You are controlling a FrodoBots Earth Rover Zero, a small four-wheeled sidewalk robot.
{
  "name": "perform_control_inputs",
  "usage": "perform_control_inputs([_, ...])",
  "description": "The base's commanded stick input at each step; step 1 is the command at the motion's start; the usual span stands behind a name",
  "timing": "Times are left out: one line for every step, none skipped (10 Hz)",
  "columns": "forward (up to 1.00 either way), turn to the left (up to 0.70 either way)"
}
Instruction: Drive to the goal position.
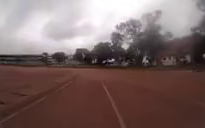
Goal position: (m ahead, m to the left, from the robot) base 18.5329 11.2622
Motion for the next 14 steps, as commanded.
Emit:
perform_control_inputs([0.70, 0.00])
perform_control_inputs([0.70, 0.00])
perform_control_inputs([0.70, 0.00])
perform_control_inputs([0.70, 0.00])
perform_control_inputs([0.70, 0.00])
perform_control_inputs([0.70, 0.00])
perform_control_inputs([0.70, 0.00])
perform_control_inputs([0.70, 0.00])
perform_control_inputs([0.70, 0.00])
perform_control_inputs([0.70, 0.00])
perform_control_inputs([0.70, 0.00])
perform_control_inputs([0.70, 0.00])
perform_control_inputs([0.70, 0.00])
perform_control_inputs([0.70, 0.00])
